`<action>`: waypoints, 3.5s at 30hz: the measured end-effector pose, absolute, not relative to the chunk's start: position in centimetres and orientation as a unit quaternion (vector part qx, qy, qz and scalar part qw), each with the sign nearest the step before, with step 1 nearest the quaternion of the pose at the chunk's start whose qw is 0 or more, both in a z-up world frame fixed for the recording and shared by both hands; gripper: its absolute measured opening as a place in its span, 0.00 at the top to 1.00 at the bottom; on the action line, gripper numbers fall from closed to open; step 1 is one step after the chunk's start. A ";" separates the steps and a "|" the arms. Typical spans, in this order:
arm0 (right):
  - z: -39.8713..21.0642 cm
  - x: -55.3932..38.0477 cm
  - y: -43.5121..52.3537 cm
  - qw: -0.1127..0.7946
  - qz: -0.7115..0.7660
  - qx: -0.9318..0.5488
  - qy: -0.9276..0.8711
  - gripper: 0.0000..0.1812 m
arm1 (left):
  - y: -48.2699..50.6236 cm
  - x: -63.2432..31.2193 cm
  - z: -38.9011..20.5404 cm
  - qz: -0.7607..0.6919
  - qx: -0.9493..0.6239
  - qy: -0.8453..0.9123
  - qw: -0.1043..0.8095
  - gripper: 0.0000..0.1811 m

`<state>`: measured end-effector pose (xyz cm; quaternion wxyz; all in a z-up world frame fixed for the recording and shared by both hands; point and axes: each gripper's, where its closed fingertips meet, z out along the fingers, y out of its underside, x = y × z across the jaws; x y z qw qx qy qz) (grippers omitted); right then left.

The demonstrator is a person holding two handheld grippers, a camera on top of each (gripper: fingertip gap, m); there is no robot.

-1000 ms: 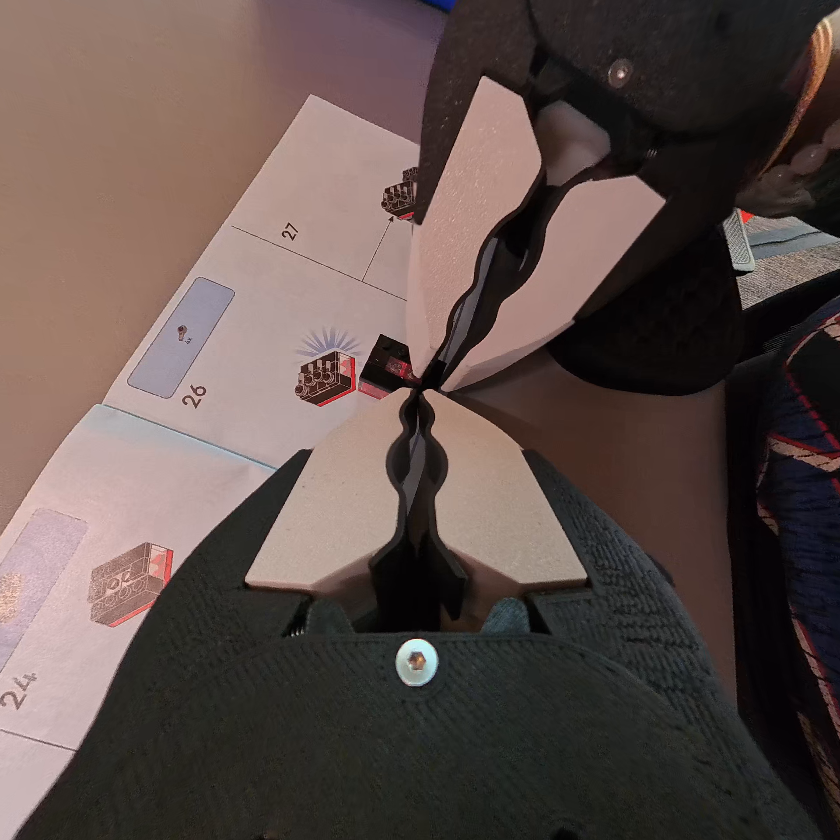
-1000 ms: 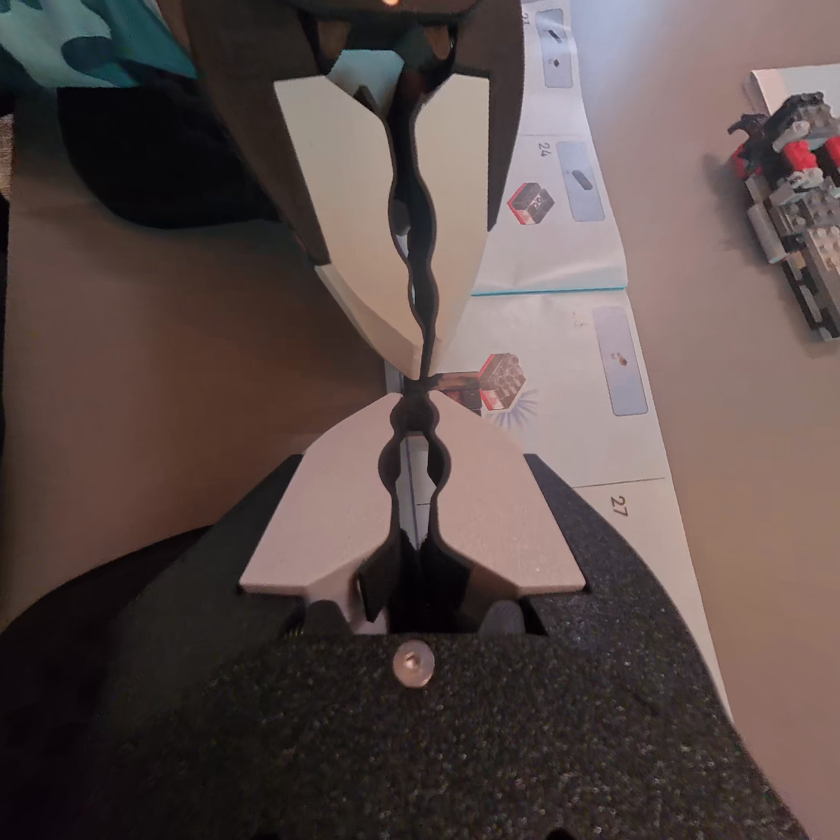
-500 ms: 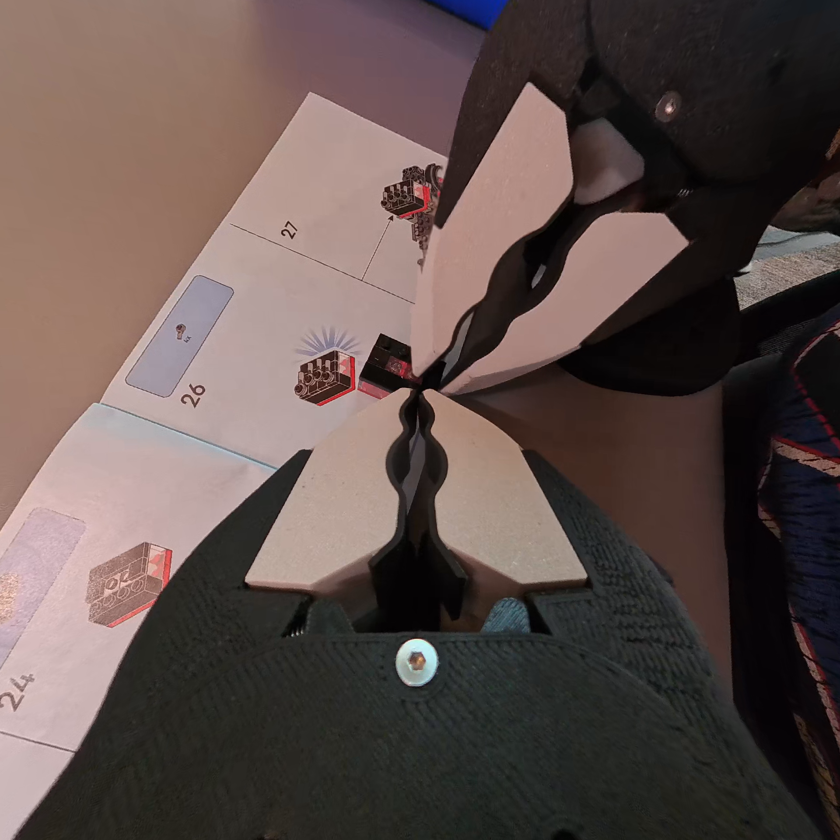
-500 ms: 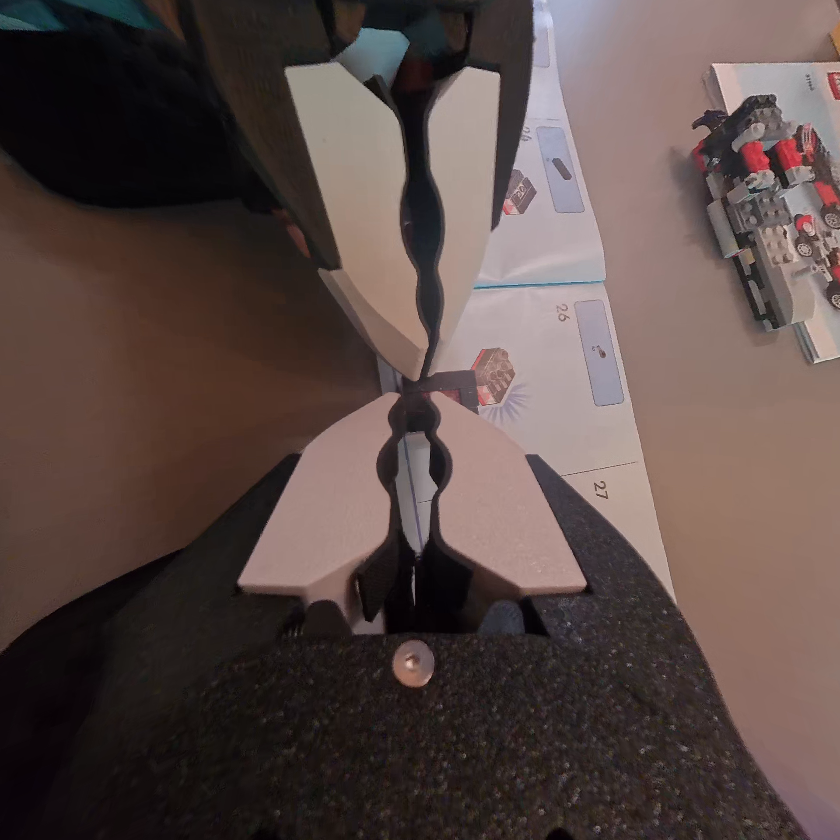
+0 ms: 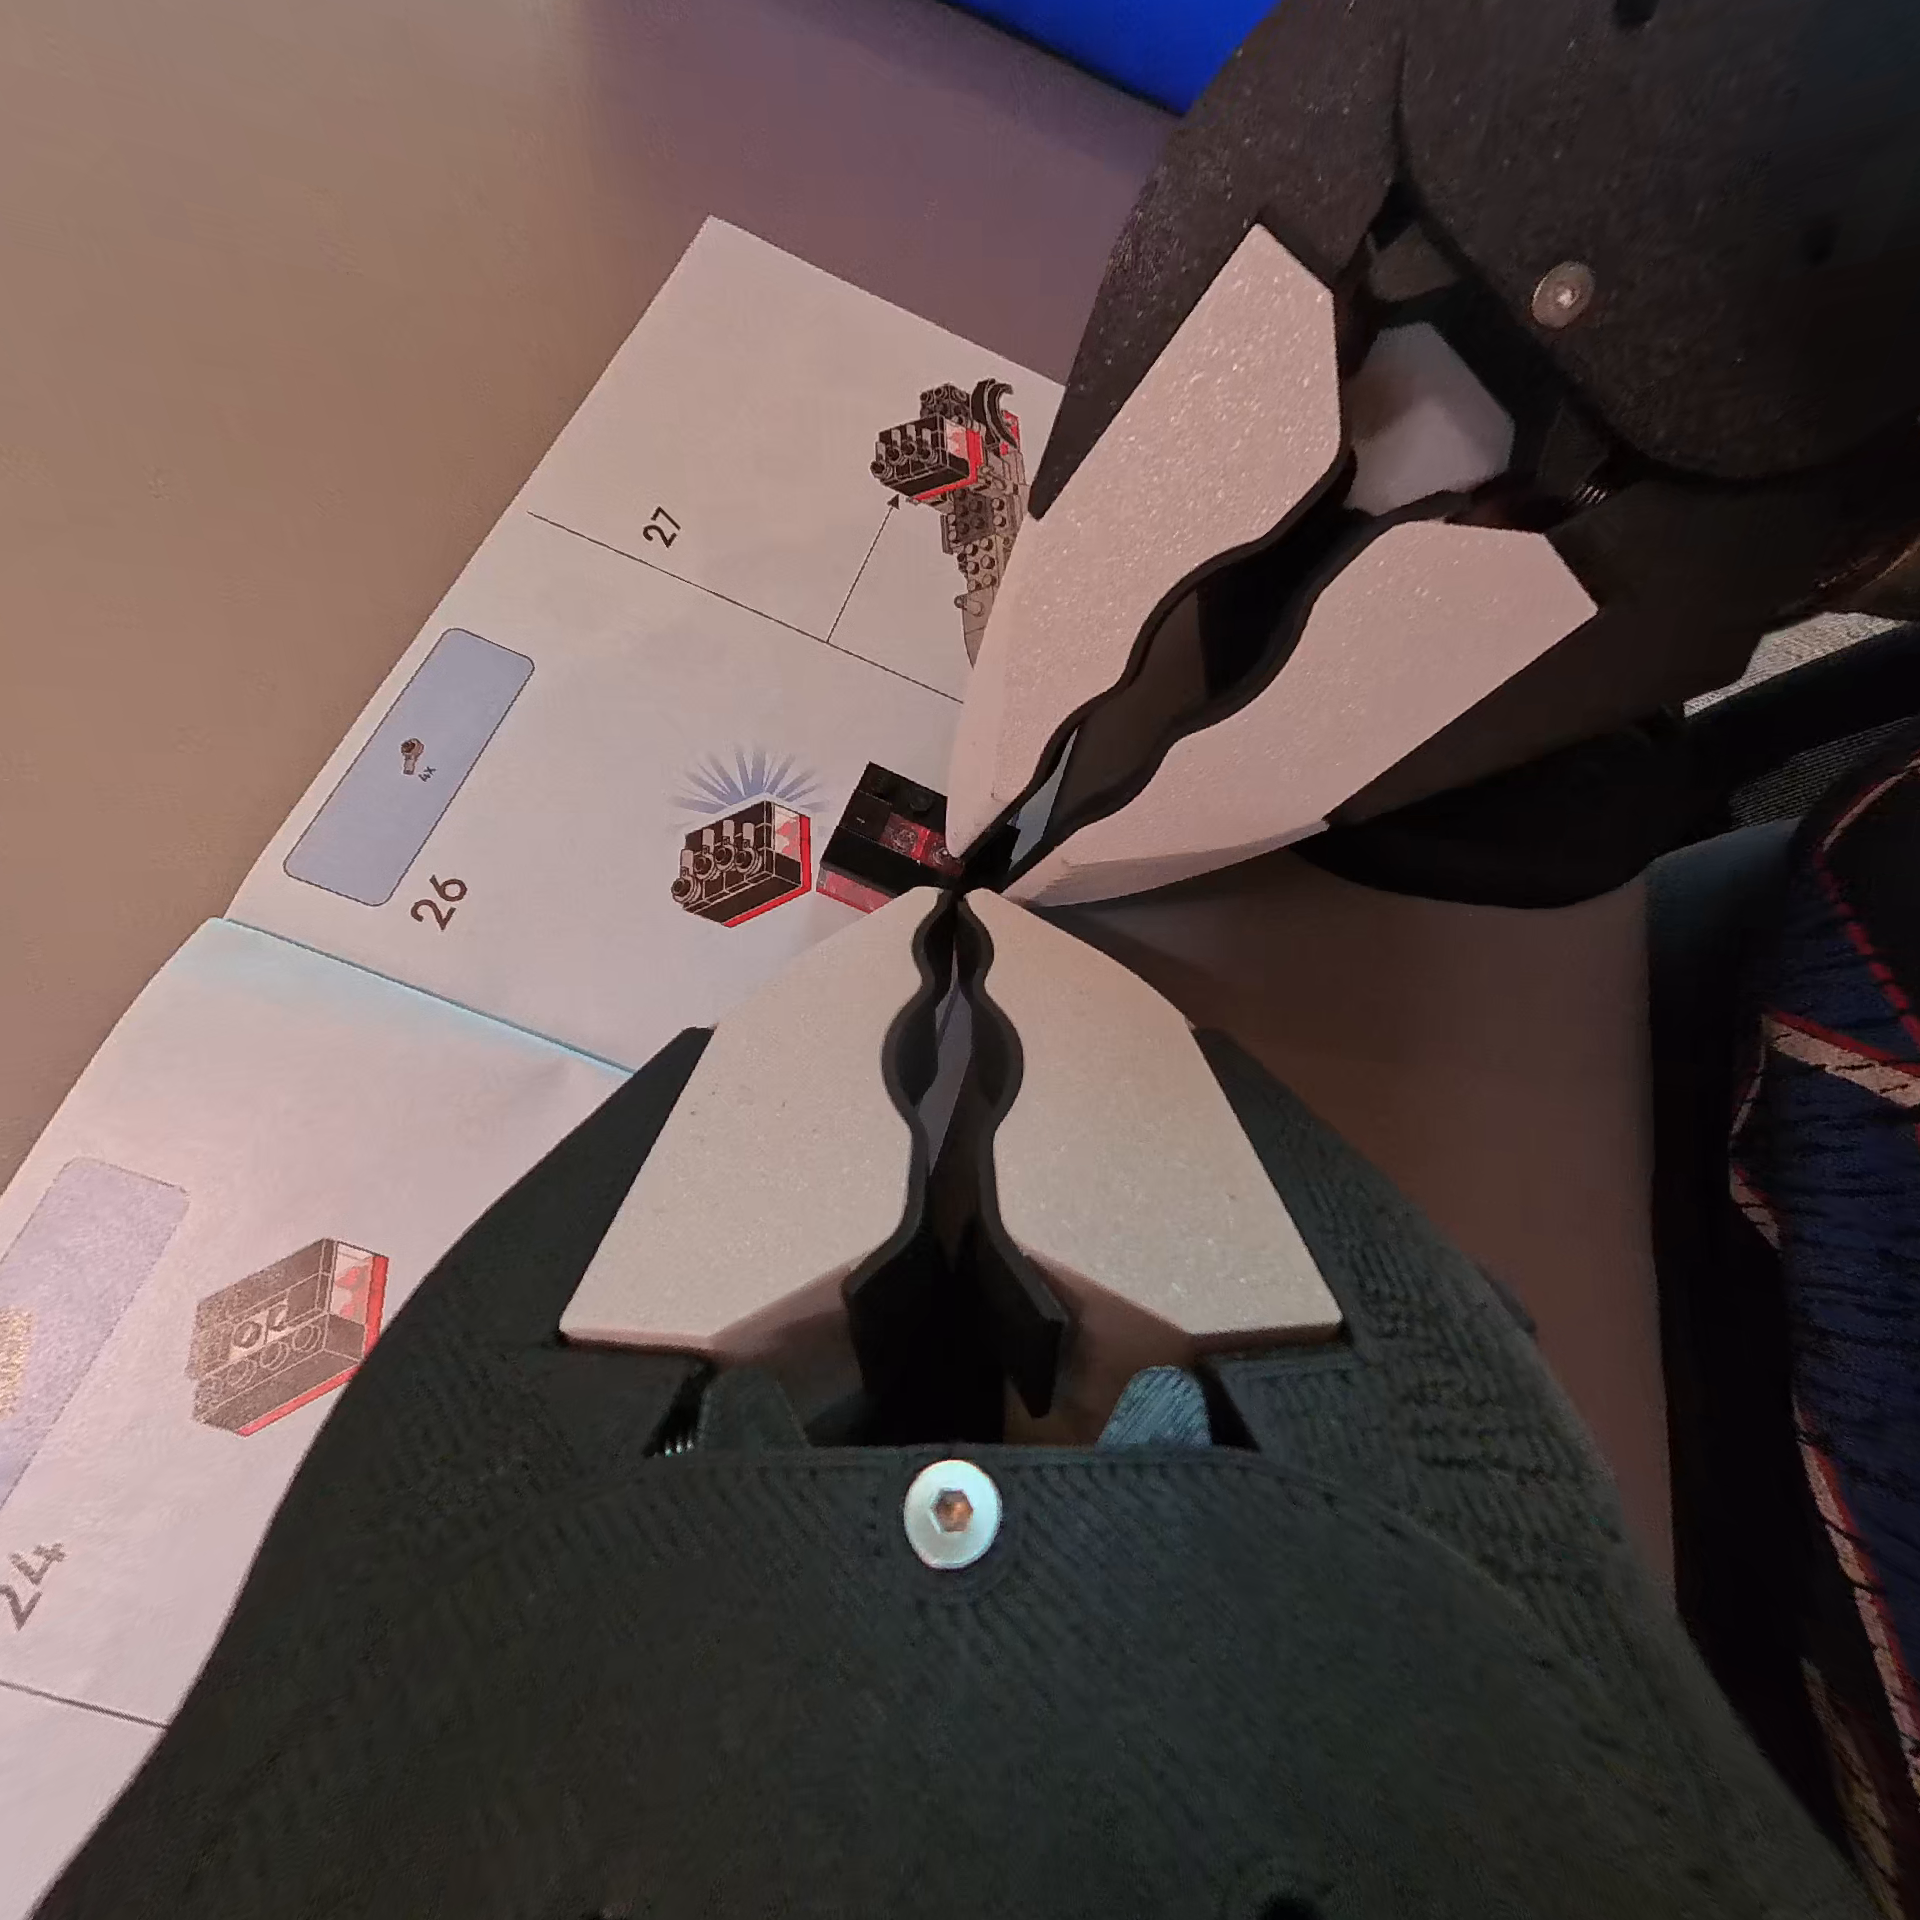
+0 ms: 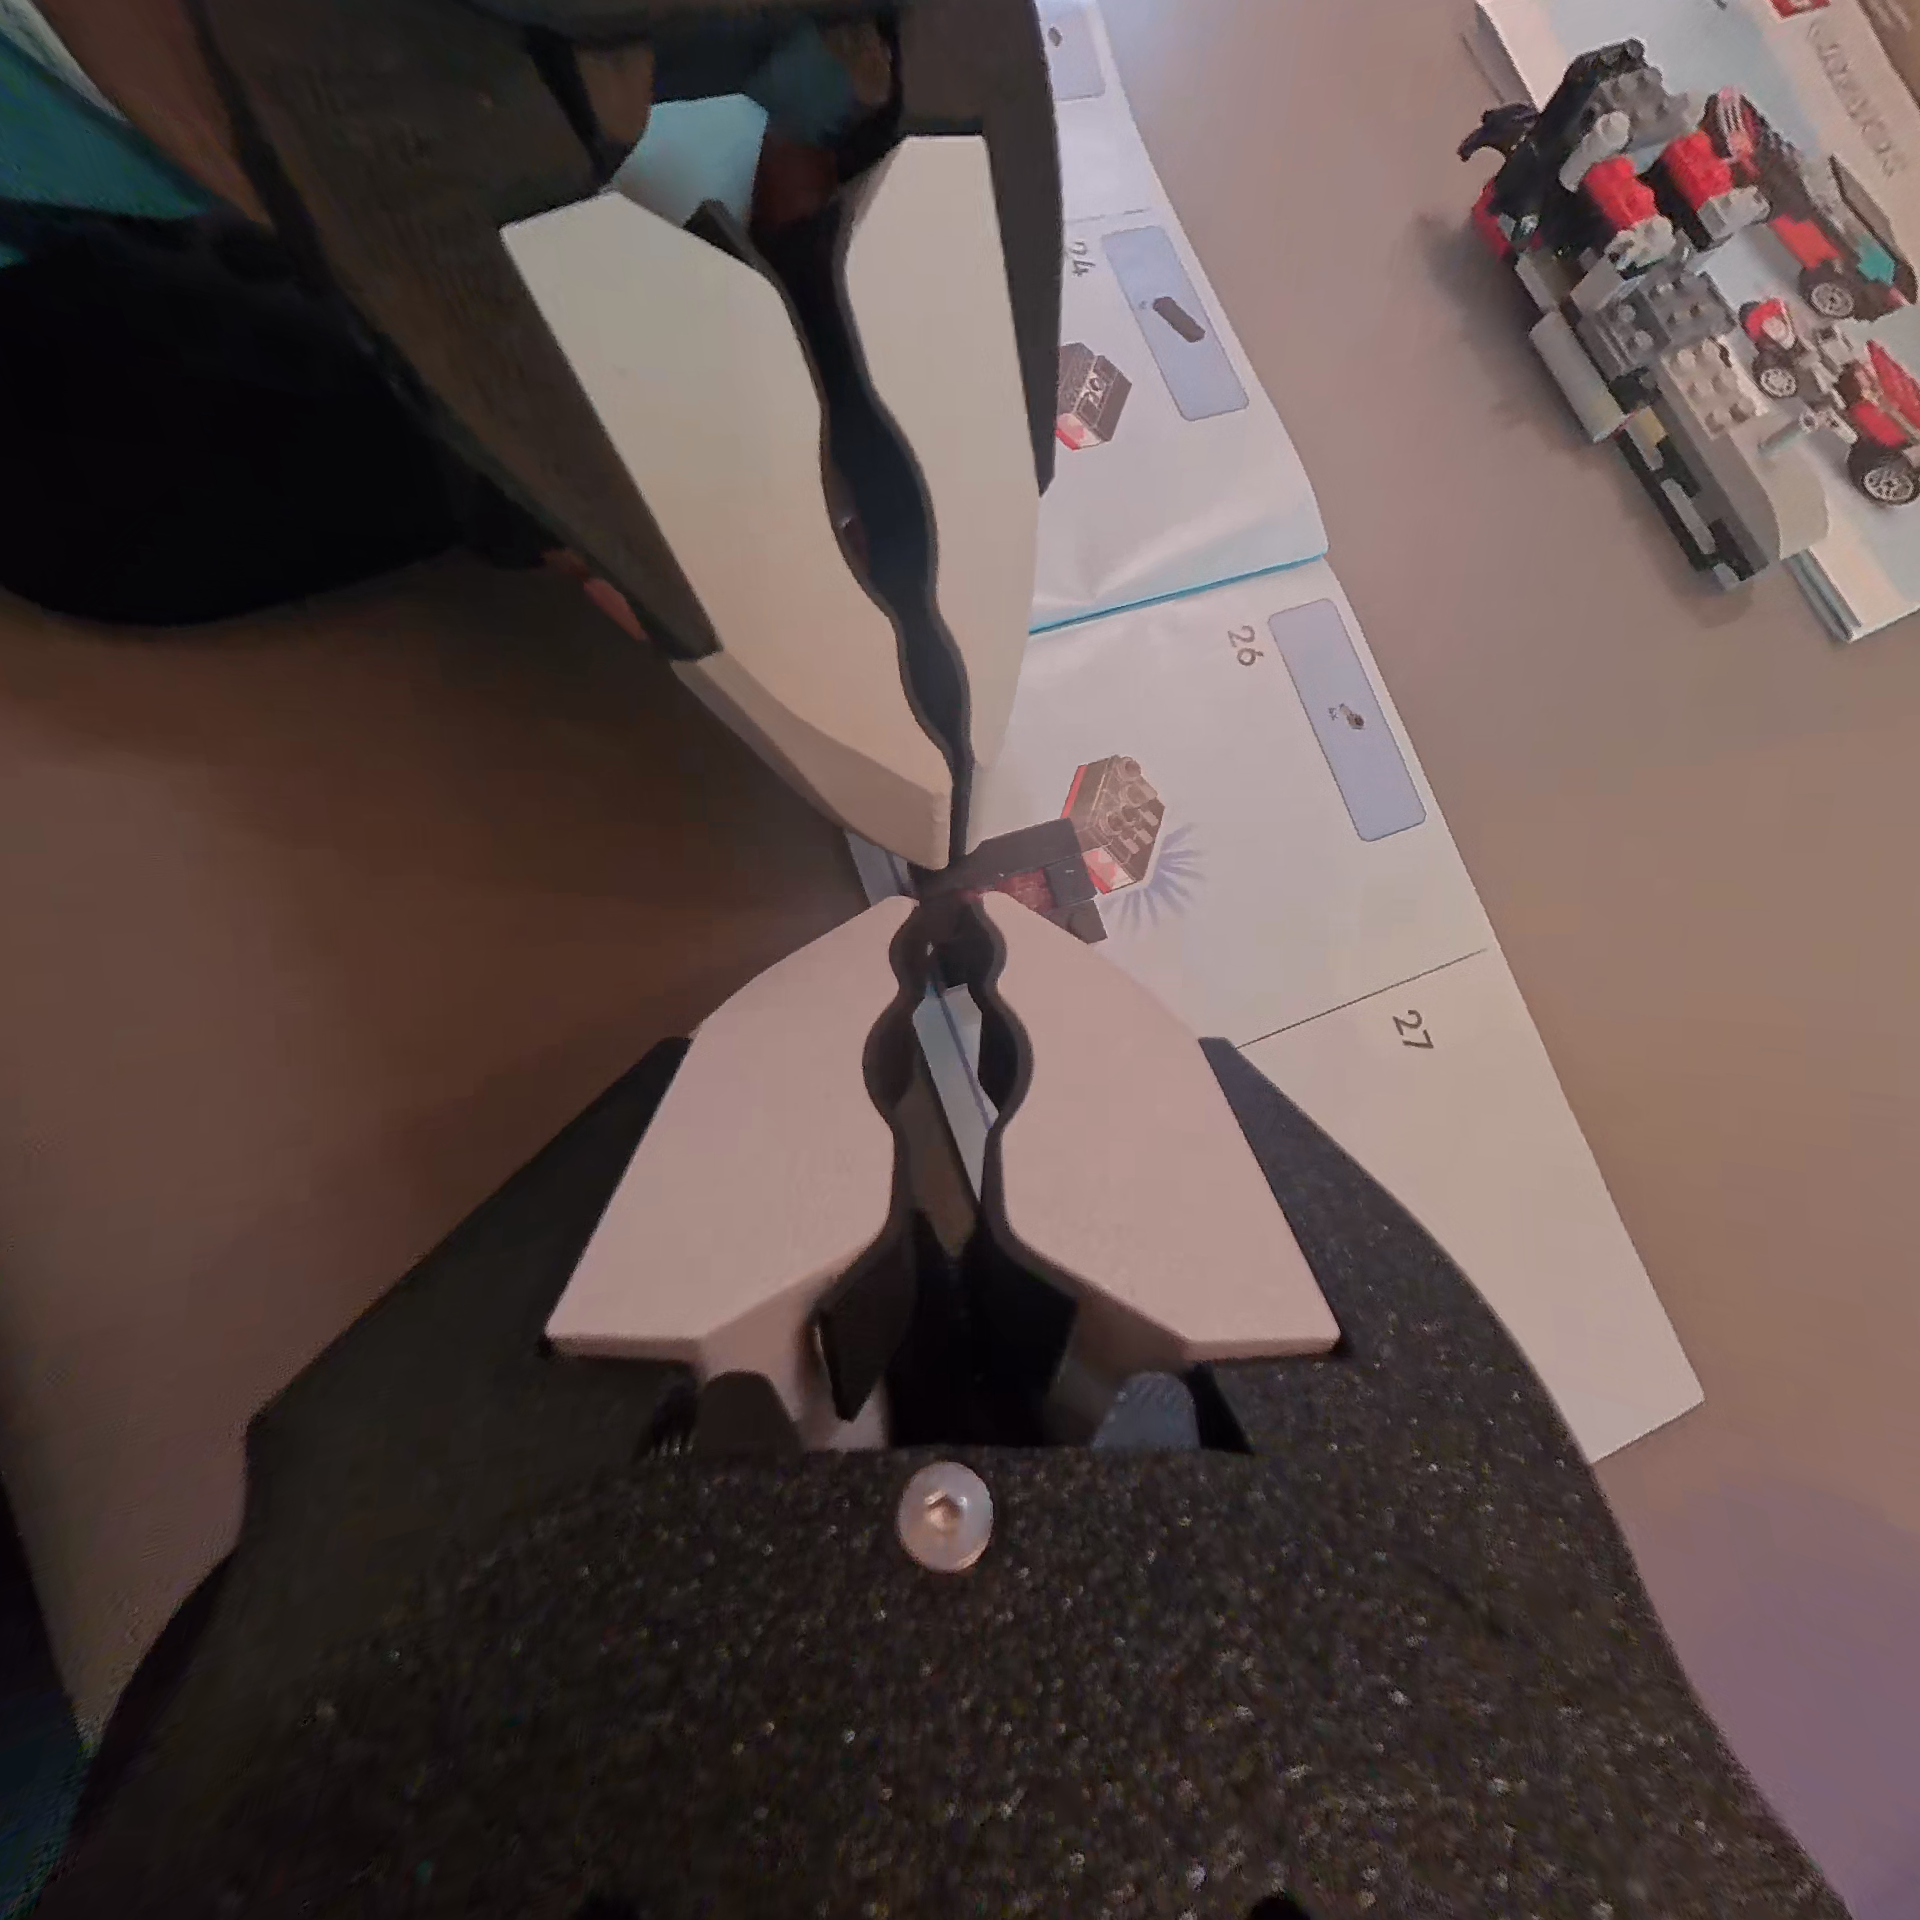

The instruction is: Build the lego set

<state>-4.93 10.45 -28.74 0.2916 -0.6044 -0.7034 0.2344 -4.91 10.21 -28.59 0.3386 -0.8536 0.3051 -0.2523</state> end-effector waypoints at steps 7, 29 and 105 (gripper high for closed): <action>-28.7 -4.9 10.4 0.282 0.225 -0.535 -0.764 0.96 | 10.2 -4.9 -28.6 -0.258 -0.854 0.303 0.336 1.00; -28.7 -4.9 10.2 0.244 0.249 -0.497 -0.795 0.96 | 10.2 -4.9 -28.6 -0.263 -0.854 0.300 0.334 1.00; -27.7 -4.9 10.7 0.249 0.380 -0.503 -0.736 1.00 | 11.5 -5.3 -27.9 -0.233 -0.847 0.299 0.374 0.98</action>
